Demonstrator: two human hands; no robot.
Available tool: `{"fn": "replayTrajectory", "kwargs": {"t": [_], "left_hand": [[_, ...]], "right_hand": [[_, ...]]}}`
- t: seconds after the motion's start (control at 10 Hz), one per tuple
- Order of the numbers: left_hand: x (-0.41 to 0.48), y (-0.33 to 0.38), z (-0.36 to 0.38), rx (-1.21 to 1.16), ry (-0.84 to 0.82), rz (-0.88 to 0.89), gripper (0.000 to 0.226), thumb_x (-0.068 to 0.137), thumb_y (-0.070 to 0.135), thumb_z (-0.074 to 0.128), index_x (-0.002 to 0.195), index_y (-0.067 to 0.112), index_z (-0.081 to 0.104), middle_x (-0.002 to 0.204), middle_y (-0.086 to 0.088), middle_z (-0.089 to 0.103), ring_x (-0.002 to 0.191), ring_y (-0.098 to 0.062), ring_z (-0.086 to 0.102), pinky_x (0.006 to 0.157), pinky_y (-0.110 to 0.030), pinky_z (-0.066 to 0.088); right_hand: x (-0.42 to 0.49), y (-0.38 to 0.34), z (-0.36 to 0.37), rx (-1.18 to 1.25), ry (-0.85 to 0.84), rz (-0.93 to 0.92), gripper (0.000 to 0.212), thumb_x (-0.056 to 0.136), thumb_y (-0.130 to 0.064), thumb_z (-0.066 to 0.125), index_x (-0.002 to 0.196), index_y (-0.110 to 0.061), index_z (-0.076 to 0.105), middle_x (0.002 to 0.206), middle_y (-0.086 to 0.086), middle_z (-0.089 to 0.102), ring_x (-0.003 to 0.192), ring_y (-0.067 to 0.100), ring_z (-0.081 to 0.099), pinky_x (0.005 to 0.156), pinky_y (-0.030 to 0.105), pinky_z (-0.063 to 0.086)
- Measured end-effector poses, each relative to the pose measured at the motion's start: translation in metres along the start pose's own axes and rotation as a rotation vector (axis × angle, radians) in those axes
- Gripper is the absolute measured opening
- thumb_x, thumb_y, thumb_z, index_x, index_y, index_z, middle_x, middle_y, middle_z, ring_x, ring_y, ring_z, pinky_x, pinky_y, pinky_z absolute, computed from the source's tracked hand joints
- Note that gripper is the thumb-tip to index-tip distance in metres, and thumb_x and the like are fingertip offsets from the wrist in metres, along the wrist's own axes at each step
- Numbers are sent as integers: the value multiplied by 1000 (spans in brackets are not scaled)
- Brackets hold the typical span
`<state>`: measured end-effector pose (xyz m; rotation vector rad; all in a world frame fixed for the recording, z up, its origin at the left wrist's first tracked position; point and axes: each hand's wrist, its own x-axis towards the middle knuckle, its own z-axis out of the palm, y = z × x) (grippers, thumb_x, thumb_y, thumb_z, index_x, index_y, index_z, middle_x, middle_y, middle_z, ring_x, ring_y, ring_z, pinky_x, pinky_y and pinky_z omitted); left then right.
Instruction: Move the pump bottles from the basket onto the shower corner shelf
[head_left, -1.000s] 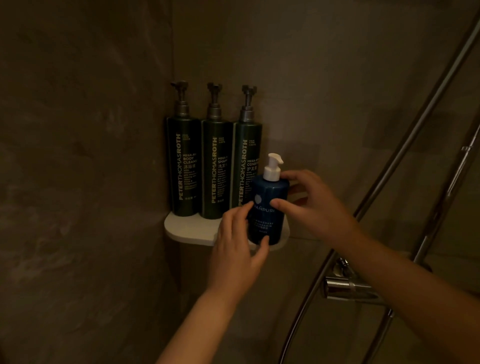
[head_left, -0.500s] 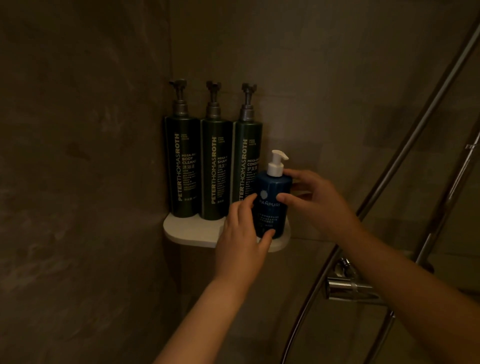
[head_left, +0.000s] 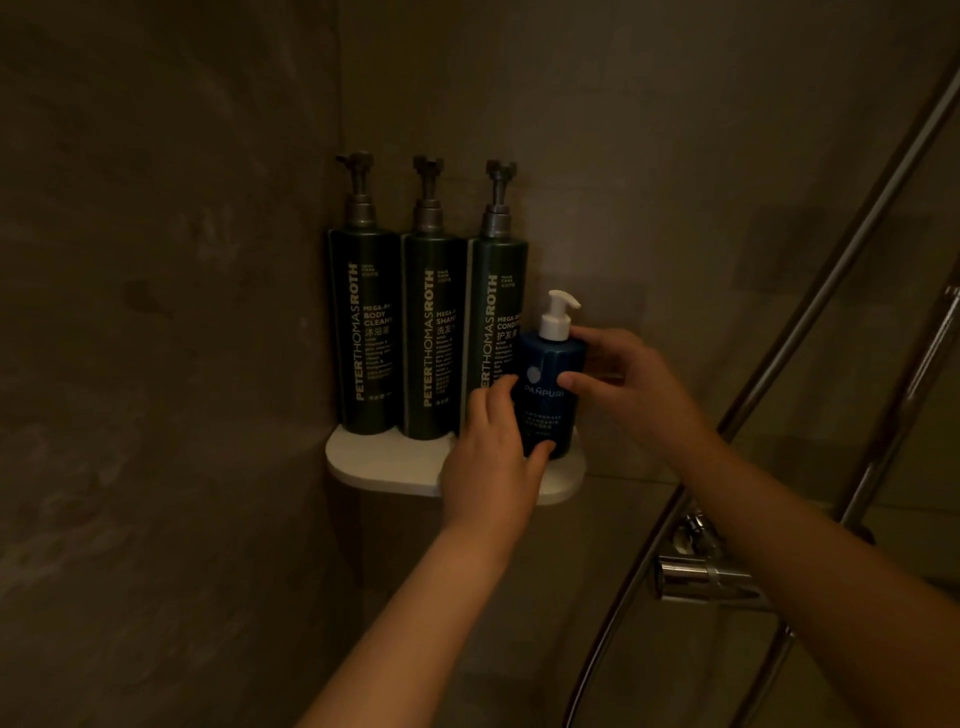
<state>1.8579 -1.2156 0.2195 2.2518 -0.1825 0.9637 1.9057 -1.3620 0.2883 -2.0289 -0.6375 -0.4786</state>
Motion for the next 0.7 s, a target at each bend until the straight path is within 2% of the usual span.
{"fn": "replayTrajectory", "kwargs": {"t": [0.1,0.3,0.4,0.5,0.6,0.7], "left_hand": [[1,3,3,45,26,-8,66,83,34,67,137,20,33,130,0,43,107,-16,55,74,-33,53],[3,4,6,72,39,-25,59,81,32,69,130,18,39,125,-1,51,103,-16,56,70,-28,49],[4,5,6,92,35,-32,54,81,31,70,125,18,41,118,-1,54,100,-17,57,68,-29,48],[5,5,5,101,24,-45,50,81,32,70,121,19,42,114,-1,55,98,-17,57,67,-31,49],[4,4,4,95,7,-33,49,81,33,70,120,19,43,113,0,56,97,-16,57,66,-30,47],[-1,2,-1,89,20,22,45,84,35,65,122,17,46,113,-1,57,99,-16,55,67,-25,41]], "right_hand": [[2,2,0,-24,0,10,53,82,-17,69,132,-22,52,116,0,48,100,4,55,91,16,43],[3,2,1,36,12,20,55,82,-14,69,133,-24,51,119,8,53,111,15,56,102,31,43],[2,3,2,47,17,26,56,82,-16,69,134,-26,50,120,6,54,111,13,56,102,32,43],[0,4,5,42,41,36,59,84,-17,67,138,-26,47,123,3,55,113,11,55,101,29,43],[-5,7,9,81,35,41,65,85,-16,66,144,-23,38,131,-4,53,112,0,53,93,14,44],[-17,11,15,106,33,89,75,85,-22,67,148,-20,25,136,-9,45,118,1,48,89,6,40]]}}
